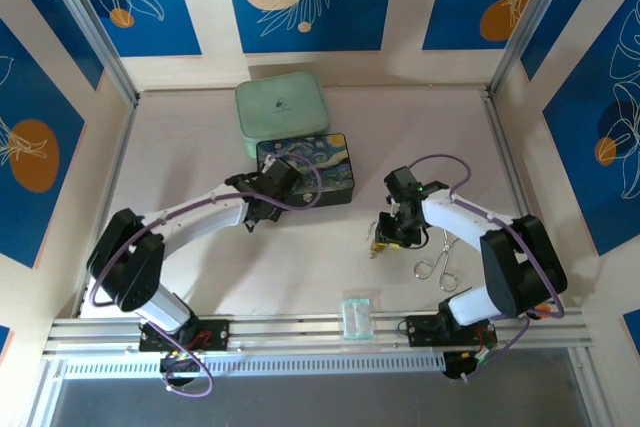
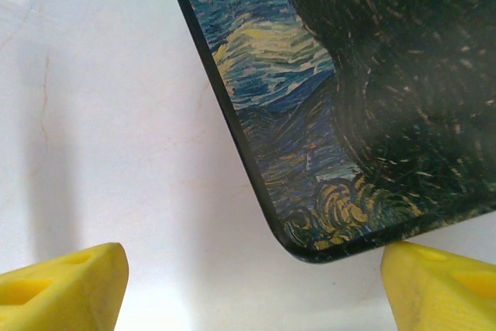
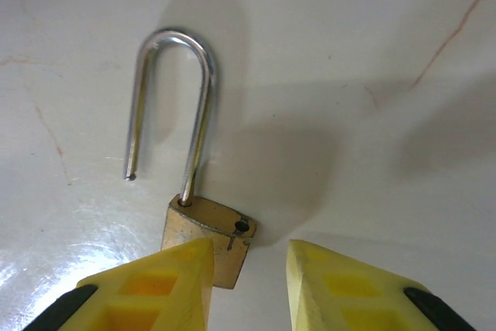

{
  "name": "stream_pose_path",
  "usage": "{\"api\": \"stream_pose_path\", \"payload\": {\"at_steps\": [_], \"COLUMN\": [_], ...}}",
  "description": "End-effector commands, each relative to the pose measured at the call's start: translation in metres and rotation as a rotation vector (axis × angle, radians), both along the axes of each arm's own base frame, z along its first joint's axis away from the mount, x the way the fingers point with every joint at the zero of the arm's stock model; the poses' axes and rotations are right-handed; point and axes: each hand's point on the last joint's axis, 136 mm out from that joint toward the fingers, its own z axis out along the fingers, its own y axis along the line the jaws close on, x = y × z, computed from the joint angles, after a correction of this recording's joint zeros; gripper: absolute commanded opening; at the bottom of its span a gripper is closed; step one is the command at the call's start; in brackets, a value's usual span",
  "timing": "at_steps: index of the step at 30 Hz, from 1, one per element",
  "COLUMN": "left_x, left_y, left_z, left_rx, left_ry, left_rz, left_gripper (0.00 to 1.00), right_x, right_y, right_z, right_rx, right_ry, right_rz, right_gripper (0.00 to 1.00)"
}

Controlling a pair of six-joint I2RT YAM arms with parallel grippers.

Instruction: Unlock a padlock with a key

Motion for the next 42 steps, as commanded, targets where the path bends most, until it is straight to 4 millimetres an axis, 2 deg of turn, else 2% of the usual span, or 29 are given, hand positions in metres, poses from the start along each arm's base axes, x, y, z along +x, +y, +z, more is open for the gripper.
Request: {"api": "stream_pose_path", "payload": {"at_steps": [1,3,5,9,11,14,16,18,21,25,27,30,34,37,38,40,42], "left_x": [-0.005,-0.013,-0.019,-0.023,-0.022,-0.018,-0.011,-0.006,0.002,0.013,0.019,0.030,0.049,0.056,0.061,0.064,0.069], "left_y": [-0.010,-0.009,-0.002,0.030,0.049,0.071,0.085,0.104,0.124,0.149,0.173,0.190,0.187,0.184,0.183,0.175,0.164], "left_z": [0.015,0.023,0.035,0.068,0.081,0.093,0.096,0.092,0.086,0.074,0.060,0.035,0.014,0.001,0.003,-0.004,-0.005], "left_rx": [-0.200,-0.281,-0.335,-0.379,-0.359,-0.339,-0.316,-0.240,-0.138,-0.075,-0.060,-0.105,-0.213,-0.279,-0.285,-0.304,-0.323], "left_ry": [-0.049,-0.082,-0.135,-0.336,-0.461,-0.673,-0.733,-0.707,-0.705,-0.726,-0.709,-0.665,-0.681,-0.718,-0.736,-0.667,-0.670], "left_rz": [0.023,0.035,0.054,0.117,0.151,0.166,0.174,0.239,0.278,0.305,0.366,0.398,0.354,0.335,0.312,0.277,0.206], "left_gripper": [0.88,0.88,0.89,0.94,1.00,1.00,1.00,1.00,1.00,1.00,1.00,1.00,1.00,1.00,1.00,1.00,1.00], "right_x": [0.014,0.022,0.028,0.045,0.059,0.079,0.090,0.100,0.116,0.132,0.138,0.145,0.156,0.164,0.165,0.167,0.171], "right_y": [0.000,-0.002,-0.004,-0.018,-0.027,-0.047,-0.051,-0.065,-0.094,-0.115,-0.129,-0.142,-0.142,-0.137,-0.134,-0.130,-0.121], "right_z": [0.029,0.045,0.060,0.090,0.101,0.106,0.107,0.108,0.115,0.114,0.109,0.101,0.089,0.090,0.088,0.078,0.069], "right_rx": [0.001,0.005,0.009,-0.012,-0.026,-0.062,-0.065,-0.121,-0.213,-0.244,-0.259,-0.232,-0.216,-0.180,-0.167,-0.162,-0.156], "right_ry": [-0.154,-0.258,-0.356,-0.535,-0.641,-0.782,-0.863,-0.920,-0.985,-1.057,-1.096,-1.158,-1.146,-1.166,-1.189,-1.198,-1.211], "right_rz": [0.035,0.047,0.061,0.042,0.015,-0.102,-0.073,-0.088,-0.171,-0.155,-0.186,-0.231,-0.215,-0.210,-0.202,-0.178,-0.131], "right_gripper": [0.33,0.41,0.54,0.71,0.73,0.78,0.78,0.79,0.81,0.82,0.81,0.81,0.81,0.81,0.81,0.80,0.80]}}
